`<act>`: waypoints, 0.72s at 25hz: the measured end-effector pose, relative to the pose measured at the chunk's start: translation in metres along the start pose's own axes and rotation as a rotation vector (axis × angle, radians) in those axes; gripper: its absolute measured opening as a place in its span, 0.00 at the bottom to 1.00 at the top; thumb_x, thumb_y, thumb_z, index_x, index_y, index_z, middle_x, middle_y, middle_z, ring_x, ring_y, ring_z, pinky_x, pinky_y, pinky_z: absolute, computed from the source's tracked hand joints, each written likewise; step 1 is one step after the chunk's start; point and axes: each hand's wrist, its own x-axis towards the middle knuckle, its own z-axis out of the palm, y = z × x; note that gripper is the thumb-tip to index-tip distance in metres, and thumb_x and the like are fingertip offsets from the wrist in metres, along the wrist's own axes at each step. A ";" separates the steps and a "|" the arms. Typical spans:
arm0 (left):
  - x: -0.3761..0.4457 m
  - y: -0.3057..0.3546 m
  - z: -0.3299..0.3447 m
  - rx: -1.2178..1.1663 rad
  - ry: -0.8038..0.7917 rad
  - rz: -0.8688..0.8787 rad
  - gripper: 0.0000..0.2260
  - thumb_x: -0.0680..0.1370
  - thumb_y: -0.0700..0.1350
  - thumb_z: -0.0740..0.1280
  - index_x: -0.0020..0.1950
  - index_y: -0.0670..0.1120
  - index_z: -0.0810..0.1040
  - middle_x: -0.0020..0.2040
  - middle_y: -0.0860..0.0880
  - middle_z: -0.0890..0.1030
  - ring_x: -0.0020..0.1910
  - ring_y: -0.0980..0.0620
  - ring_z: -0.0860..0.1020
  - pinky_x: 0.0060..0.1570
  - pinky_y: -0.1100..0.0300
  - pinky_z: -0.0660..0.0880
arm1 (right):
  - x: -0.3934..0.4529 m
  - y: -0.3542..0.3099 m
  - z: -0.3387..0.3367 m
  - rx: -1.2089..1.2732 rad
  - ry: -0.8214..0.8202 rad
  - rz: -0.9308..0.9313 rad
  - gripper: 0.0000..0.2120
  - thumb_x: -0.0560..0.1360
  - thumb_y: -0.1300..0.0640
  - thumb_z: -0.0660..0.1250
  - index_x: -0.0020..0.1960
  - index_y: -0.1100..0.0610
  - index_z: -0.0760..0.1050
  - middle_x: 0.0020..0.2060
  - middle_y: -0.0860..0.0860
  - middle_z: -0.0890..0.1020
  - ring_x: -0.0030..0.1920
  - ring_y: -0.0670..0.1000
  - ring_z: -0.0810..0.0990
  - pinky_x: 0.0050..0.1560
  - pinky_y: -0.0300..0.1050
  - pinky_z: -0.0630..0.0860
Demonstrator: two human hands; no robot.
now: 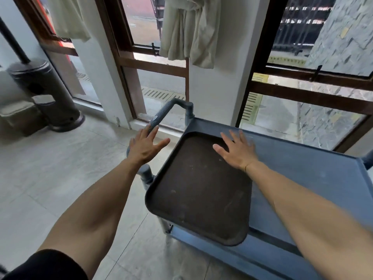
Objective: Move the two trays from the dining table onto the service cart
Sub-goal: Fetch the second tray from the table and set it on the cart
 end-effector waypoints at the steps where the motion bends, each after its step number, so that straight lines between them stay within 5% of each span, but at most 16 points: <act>1: -0.010 0.004 -0.003 -0.001 0.019 -0.020 0.36 0.76 0.72 0.54 0.81 0.58 0.54 0.83 0.51 0.49 0.81 0.45 0.49 0.75 0.36 0.47 | -0.002 0.003 -0.003 0.008 0.010 -0.021 0.36 0.76 0.27 0.42 0.80 0.42 0.47 0.80 0.48 0.47 0.79 0.54 0.39 0.75 0.66 0.45; 9: -0.119 0.007 -0.018 0.054 0.186 -0.249 0.35 0.77 0.70 0.54 0.81 0.57 0.52 0.83 0.50 0.49 0.81 0.45 0.46 0.74 0.35 0.46 | -0.020 -0.005 -0.021 -0.021 0.056 -0.266 0.38 0.74 0.26 0.40 0.80 0.42 0.46 0.80 0.50 0.48 0.79 0.55 0.40 0.74 0.67 0.45; 18: -0.318 -0.057 -0.065 0.100 0.298 -0.670 0.37 0.76 0.72 0.52 0.81 0.58 0.50 0.83 0.54 0.45 0.81 0.50 0.42 0.76 0.39 0.41 | -0.081 -0.142 0.007 0.084 -0.082 -0.751 0.35 0.77 0.29 0.45 0.80 0.43 0.49 0.80 0.50 0.48 0.79 0.56 0.41 0.74 0.68 0.46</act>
